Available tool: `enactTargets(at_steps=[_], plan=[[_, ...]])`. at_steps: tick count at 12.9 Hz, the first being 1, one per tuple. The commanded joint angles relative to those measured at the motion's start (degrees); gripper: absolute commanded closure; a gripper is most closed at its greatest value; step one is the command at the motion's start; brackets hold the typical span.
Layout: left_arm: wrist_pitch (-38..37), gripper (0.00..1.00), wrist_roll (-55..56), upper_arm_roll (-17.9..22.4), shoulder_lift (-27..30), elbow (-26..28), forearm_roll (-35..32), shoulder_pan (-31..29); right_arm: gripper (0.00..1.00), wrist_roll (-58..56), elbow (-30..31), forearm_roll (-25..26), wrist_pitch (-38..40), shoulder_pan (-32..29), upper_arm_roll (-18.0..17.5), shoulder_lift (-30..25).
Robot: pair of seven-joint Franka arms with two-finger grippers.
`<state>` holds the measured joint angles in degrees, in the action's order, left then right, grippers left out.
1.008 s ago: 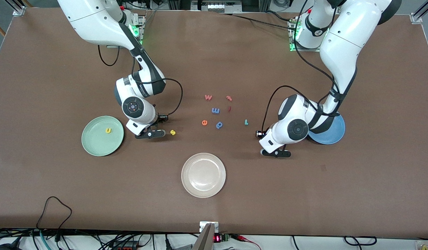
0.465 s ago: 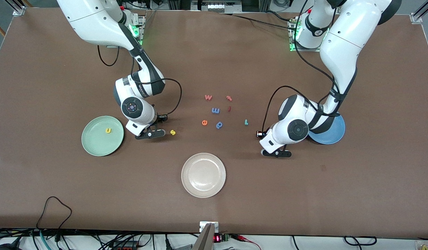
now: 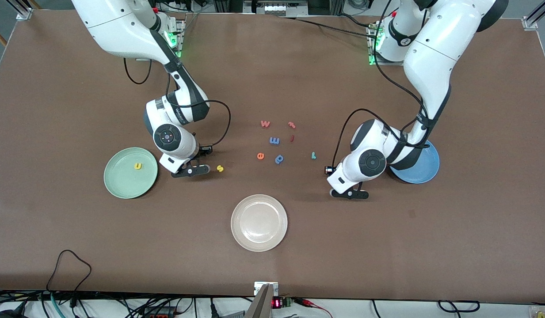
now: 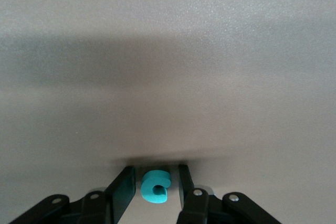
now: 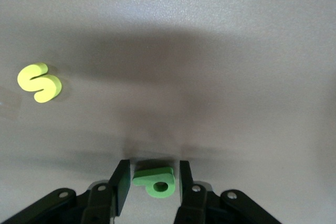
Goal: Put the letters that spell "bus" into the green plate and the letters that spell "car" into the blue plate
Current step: 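Grasp the green p with the right gripper while the left gripper grasps c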
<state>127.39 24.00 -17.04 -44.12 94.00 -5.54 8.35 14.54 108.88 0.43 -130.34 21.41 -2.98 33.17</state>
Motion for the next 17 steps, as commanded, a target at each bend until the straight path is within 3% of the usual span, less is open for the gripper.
enactTargets(at_steps=[1,6,9,11,14,17], plan=[[-0.21,0.61,1.14,0.69,-1.14,-0.4,-0.7,1.4,0.54,-0.3,1.42,0.45,0.35,-0.4,-0.45,-1.44],[-0.21,0.94,0.79,0.6,-1.14,-0.4,-0.79,1.49,0.54,-0.39,2.3,0.45,0.44,-0.32,-0.45,-1.44],[-2.65,0.95,0.44,0.69,0.52,-0.66,-0.87,0.27,0.54,-0.47,2.3,0.45,0.44,-0.23,-0.45,-1.44],[-9.5,0.95,-0.35,1.13,4.64,-1.1,-2.0,-2.36,0.59,-0.82,2.3,0.45,0.44,-0.31,-0.45,-1.44],[-17.76,0.95,-6.13,1.04,8.87,-0.31,-3.77,-10.26,0.79,-1.0,2.3,0.45,0.35,-0.31,-0.45,-1.44],[-19.37,0.95,-17.37,0.61,11.16,4.59,-3.77,-19.84,0.82,-2.83,1.87,0.37,0.35,-1.19,-0.27,-2.84]])
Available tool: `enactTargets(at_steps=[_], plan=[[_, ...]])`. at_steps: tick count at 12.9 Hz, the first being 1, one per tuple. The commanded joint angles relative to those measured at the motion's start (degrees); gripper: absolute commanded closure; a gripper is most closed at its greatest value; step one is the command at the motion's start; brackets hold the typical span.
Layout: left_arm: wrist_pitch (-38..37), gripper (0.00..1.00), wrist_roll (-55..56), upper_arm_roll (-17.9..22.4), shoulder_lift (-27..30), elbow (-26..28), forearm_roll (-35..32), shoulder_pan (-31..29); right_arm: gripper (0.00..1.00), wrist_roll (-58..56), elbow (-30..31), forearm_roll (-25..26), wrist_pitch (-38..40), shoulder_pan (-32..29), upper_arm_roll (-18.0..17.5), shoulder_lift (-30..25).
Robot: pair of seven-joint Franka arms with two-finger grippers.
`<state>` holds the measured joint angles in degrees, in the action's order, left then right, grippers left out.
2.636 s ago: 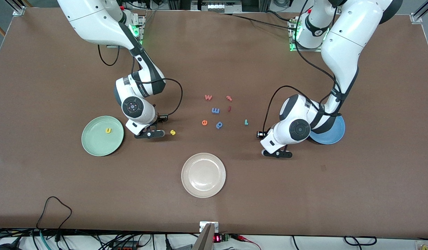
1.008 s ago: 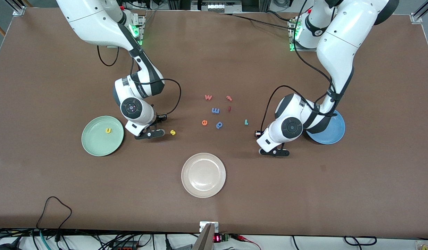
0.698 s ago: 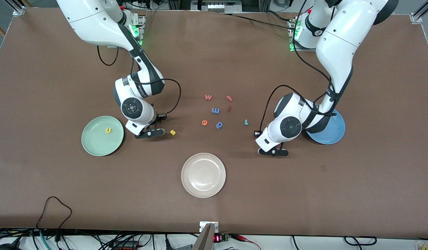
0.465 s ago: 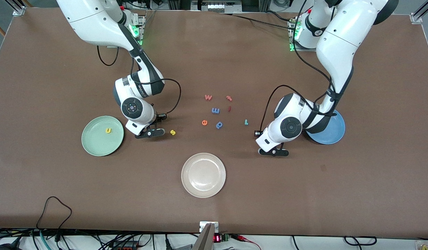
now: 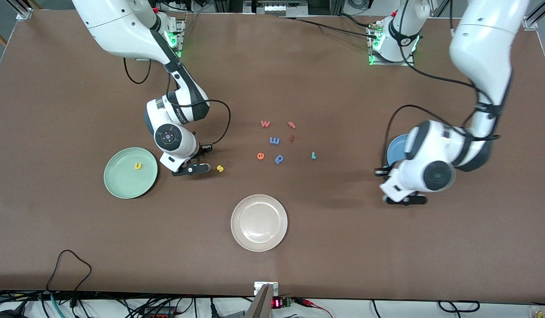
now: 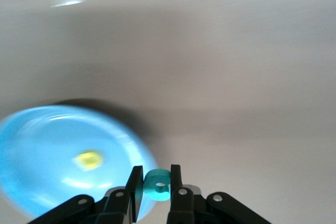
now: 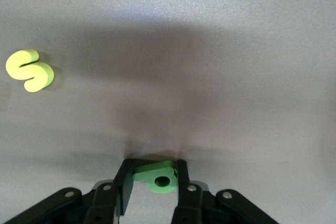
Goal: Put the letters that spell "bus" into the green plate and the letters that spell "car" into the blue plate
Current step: 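Drop the cyan c on the blue plate while the right gripper releases p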
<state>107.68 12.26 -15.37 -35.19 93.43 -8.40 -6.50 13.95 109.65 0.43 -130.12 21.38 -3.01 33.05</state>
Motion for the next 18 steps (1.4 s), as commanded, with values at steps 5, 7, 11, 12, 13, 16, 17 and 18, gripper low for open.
enactTargets(at_steps=[5,7,11,12,13,16,17,18], plan=[[4.09,0.94,-9.44,-0.97,5.48,13.51,-1.18,-10.11,0.83,-8.04,0.83,1.24,2.42,-11.25,0.63,-8.26],[8.23,0.92,-9.89,-0.89,5.83,16.51,-1.27,-10.9,0.83,-8.41,0.82,7.36,1.72,-13.54,2.82,-8.09],[9.39,0.32,-9.89,-0.97,5.39,16.17,-2.24,-10.9,0.82,-8.76,0.83,9.59,-2.94,-18.2,3.54,-5.28],[8.95,0.24,-9.89,-1.06,5.92,15.99,-2.24,-10.9,0.67,-8.76,0.83,9.59,-2.95,-18.65,3.54,-4.92],[7.9,0.23,-9.8,-1.32,6.53,15.55,-2.24,-10.82,0.36,-8.76,0.83,9.59,-3.03,-18.65,3.54,-4.66],[0.44,0.39,-7.09,-6.75,7.15,10.03,-2.06,-9.85,0.0,-8.33,0.83,9.33,-2.42,-17.43,3.36,-6.67],[0.51,0.44,-6.12,-8.78,6.89,9.75,-1.54,-9.59,0.0,-8.32,0.83,9.16,-2.33,-14.9,3.36,-7.64],[1.03,0.47,-4.46,-11.23,6.37,9.66,-0.92,-9.06,0.0,-8.32,0.65,9.07,-2.33,-13.65,3.19,-8.34]])
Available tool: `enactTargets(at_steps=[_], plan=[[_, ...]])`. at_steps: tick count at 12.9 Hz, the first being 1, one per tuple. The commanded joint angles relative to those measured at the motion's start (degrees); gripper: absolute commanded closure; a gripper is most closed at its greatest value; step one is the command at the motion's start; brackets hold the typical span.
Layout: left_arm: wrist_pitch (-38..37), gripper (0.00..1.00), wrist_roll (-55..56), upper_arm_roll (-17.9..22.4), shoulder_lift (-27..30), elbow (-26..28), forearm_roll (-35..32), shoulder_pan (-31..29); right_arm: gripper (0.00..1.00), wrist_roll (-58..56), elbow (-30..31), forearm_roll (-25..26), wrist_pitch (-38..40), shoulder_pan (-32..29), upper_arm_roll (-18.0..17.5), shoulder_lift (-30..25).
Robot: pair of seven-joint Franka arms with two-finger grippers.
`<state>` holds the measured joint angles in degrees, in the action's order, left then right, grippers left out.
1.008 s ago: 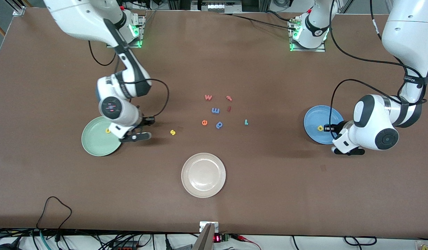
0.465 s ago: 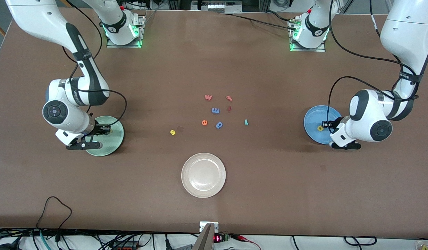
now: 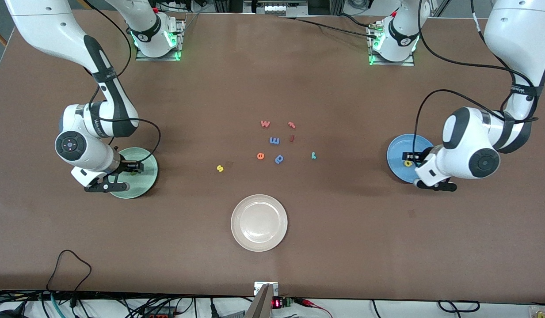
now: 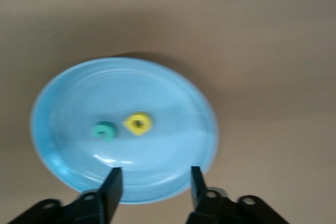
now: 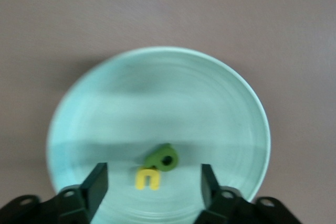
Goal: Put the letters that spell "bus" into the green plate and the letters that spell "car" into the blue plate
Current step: 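Move the right gripper to the yellow s while the left gripper reaches the cyan letter, then grasp the yellow s with the right gripper while the left gripper grasps cyan letter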
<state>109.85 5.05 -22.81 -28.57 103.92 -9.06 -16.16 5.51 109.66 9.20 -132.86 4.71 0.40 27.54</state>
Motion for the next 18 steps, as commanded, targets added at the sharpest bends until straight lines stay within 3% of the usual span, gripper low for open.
enactTargets(at_steps=[1,2,4,6,10,14,18], plan=[[0.17,0.48,4.6,-5.04,-1.39,-1.26,0.44,1.21,0.02,1.08,-0.06,-0.15,0.75,5.2,-0.49,-3.1],[2.54,0.48,6.7,-6.45,-2.45,-1.53,1.41,2.69,0.06,4.83,-0.67,-0.32,1.37,7.66,-0.49,-3.19],[7.1,0.52,12.75,-6.55,-4.38,-1.71,2.21,7.78,0.23,13.0,-1.21,-0.33,1.9,11.35,-0.58,-2.76],[11.94,0.63,18.3,-6.55,-6.49,-1.79,2.12,12.27,0.37,16.11,-1.21,-0.76,1.9,14.43,-1.01,-1.62],[14.77,0.64,27.36,-6.46,-12.99,-8.55,1.95,19.04,0.46,14.36,-3.66,-1.21,1.37,16.28,-5.93,1.98],[18.28,0.64,32.91,-6.11,-15.46,-9.62,1.33,21.87,0.55,9.54,-5.95,-1.12,0.32,19.02,-6.03,5.94],[18.47,0.64,32.91,-5.85,-16.08,-9.0,1.15,21.96,0.55,3.29,-5.95,-0.85,-7.49,19.46,-6.03,8.14]])
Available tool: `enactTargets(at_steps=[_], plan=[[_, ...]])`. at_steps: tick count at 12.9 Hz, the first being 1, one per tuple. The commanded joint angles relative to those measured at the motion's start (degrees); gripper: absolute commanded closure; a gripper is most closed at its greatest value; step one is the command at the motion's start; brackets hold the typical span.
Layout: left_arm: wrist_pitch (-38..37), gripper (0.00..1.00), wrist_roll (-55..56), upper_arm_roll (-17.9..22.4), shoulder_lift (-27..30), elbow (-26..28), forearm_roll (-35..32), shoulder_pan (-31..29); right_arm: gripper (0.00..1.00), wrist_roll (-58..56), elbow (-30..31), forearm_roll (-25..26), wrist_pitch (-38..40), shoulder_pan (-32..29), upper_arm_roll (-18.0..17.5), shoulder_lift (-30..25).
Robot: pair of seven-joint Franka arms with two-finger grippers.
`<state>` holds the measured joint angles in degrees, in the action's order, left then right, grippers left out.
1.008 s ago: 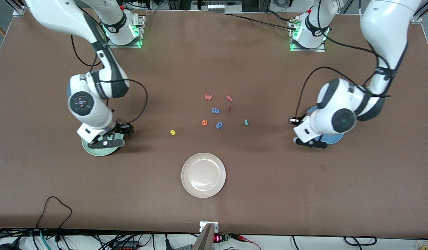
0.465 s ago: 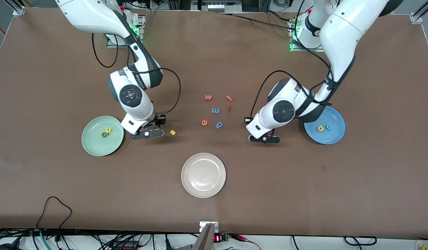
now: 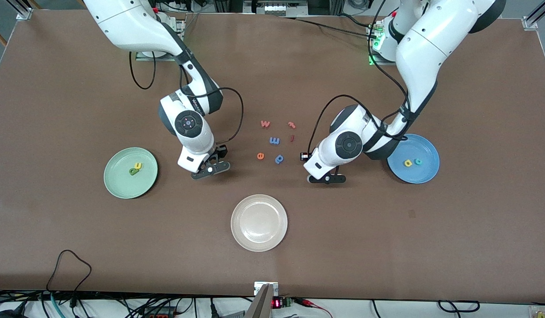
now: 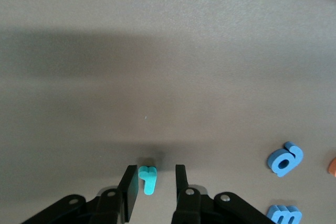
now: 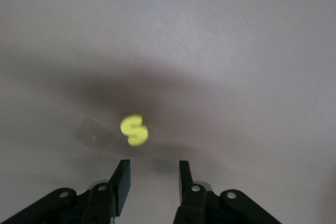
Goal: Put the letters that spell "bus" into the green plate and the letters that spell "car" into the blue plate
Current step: 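Grasp the yellow s with the right gripper while the left gripper grasps cyan letter, then drop the cyan letter on the blue plate while the right gripper releases s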
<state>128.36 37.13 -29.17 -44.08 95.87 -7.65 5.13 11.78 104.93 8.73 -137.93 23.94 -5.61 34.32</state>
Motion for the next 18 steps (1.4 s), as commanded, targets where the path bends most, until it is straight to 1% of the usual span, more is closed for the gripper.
enactTargets(at_steps=[1,4,11,15,16,17,18], plan=[[-0.21,0.64,0.84,0.6,-0.57,-0.86,-0.43,0.58,0.55,-3.42,-1.22,-0.21,-3.39,0.5,-0.02,1.71],[-0.48,0.64,0.92,0.6,-0.48,0.01,-1.14,0.76,0.54,-4.75,-2.72,-0.21,-3.75,0.76,-0.02,2.86],[-0.74,0.64,1.01,0.95,-0.39,1.25,-1.14,1.28,0.54,-4.48,-2.72,-0.29,-3.66,1.29,-0.02,4.26],[-0.74,0.68,2.5,1.92,-0.48,1.25,-1.31,3.04,0.54,-4.04,-2.72,-0.29,-3.75,1.47,-0.02,4.61],[-0.74,0.7,2.51,2.1,-0.48,1.25,-2.01,3.48,0.56,-3.96,-2.72,-0.29,-3.75,1.55,-0.02,4.62],[-0.74,0.74,2.51,2.27,-0.48,1.25,-2.71,3.57,0.64,-3.96,-2.72,-0.29,-3.75,1.55,-0.02,4.62],[-0.74,0.78,2.51,2.27,-0.48,1.25,-3.24,3.66,0.74,-3.96,-2.72,-0.21,-3.75,1.55,-0.02,4.62]])
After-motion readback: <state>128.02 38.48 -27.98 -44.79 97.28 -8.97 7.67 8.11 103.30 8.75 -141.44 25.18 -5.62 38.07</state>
